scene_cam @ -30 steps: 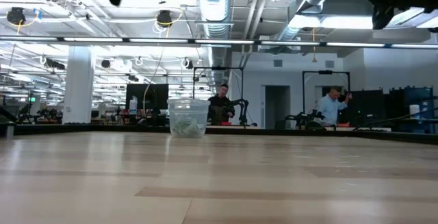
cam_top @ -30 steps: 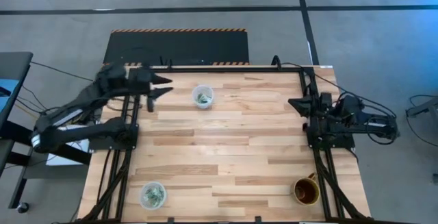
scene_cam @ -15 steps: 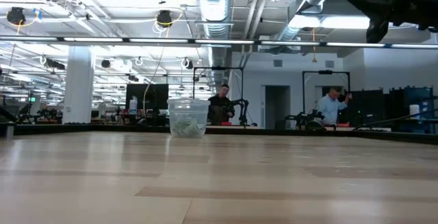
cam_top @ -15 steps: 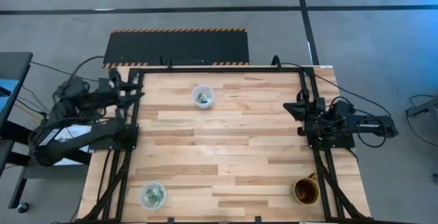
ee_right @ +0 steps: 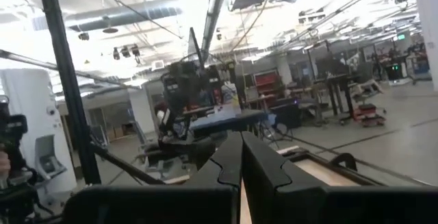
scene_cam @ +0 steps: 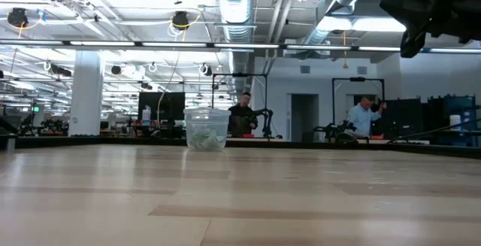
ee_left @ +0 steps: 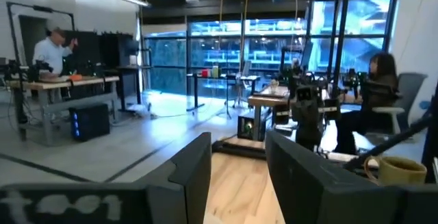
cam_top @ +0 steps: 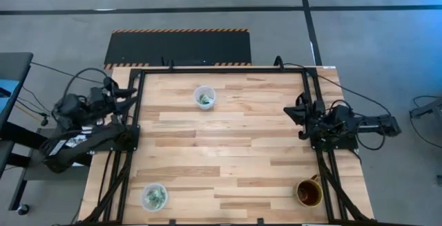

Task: Pick and place Stevia / Truvia into bins
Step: Return to Home Position

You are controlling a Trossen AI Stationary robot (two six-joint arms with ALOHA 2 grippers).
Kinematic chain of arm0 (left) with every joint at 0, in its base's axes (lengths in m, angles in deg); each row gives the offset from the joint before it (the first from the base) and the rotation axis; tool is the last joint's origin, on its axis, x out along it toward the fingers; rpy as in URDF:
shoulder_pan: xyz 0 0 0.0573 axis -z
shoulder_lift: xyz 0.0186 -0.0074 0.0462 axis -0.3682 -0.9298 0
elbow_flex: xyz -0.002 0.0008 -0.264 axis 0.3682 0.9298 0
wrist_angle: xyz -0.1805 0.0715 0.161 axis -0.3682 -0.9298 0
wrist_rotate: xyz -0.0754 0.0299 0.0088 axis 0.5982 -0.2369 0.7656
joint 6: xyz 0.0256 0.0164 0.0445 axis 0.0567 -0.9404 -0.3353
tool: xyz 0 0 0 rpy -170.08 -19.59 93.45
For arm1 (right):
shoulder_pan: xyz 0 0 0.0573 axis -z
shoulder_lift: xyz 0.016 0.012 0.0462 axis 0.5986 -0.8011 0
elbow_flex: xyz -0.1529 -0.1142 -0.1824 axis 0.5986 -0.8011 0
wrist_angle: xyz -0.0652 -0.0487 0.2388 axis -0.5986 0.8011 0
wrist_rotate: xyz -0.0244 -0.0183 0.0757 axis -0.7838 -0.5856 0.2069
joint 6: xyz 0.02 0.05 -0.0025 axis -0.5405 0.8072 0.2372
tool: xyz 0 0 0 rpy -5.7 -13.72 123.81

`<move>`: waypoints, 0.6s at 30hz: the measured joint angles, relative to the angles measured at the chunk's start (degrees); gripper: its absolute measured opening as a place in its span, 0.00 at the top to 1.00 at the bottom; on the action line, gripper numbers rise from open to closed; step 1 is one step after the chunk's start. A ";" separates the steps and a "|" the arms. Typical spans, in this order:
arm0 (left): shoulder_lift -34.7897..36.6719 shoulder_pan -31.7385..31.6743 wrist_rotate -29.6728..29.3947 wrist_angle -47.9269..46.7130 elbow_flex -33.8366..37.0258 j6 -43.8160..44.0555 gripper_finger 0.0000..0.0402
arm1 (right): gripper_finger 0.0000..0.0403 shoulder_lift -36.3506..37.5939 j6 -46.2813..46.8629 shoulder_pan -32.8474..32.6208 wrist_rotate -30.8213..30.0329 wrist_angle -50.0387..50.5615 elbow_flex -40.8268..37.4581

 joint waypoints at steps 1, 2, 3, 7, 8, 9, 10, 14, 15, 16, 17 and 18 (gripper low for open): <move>-0.04 0.00 -0.04 1.43 0.97 0.52 0.68 | 1.00 0.00 0.09 -0.14 -0.34 -0.13 0.00; -0.18 0.00 -0.08 2.31 1.72 1.07 0.68 | 1.00 -0.19 0.09 -0.38 -0.79 -0.33 0.00; -0.25 0.00 -0.33 3.36 2.59 1.39 0.68 | 1.00 -0.40 0.11 -0.60 -1.34 -0.32 0.00; -0.30 -0.01 -0.73 14.71 8.86 3.65 0.68 | 1.00 -0.44 0.04 -1.31 -1.92 -0.68 -0.02; -0.35 -0.02 -0.99 18.22 11.29 4.41 0.68 | 1.00 -0.45 -0.18 -1.37 -2.60 -0.53 -0.02; -0.38 -0.02 -1.57 22.28 13.80 4.94 0.68 | 1.00 -0.43 -0.47 -1.35 -3.29 -0.27 -0.04; -0.40 -0.02 -2.29 26.71 16.26 5.47 0.68 | 1.00 -0.43 -0.89 -1.35 -3.84 0.13 -0.04; -1.20 -0.02 -4.84 42.34 26.28 8.02 0.68 | 1.00 -0.45 -2.01 -0.79 -4.87 1.56 -0.04; -1.44 -0.02 -4.95 44.88 28.56 8.59 0.68 | 1.00 -0.43 -2.01 -0.53 -4.88 1.82 -0.06; -1.56 -0.02 -5.16 47.20 30.34 9.16 0.68 | 1.00 -0.44 -2.01 -0.29 -4.86 2.25 -0.07; -1.57 -0.02 -5.59 49.21 31.82 9.48 0.68 | 1.00 -0.43 -1.98 -0.04 -4.84 2.90 -0.07; -1.49 -0.01 -5.99 50.69 33.04 9.72 0.68 | 1.00 -0.43 -1.98 0.16 -4.81 3.65 -0.07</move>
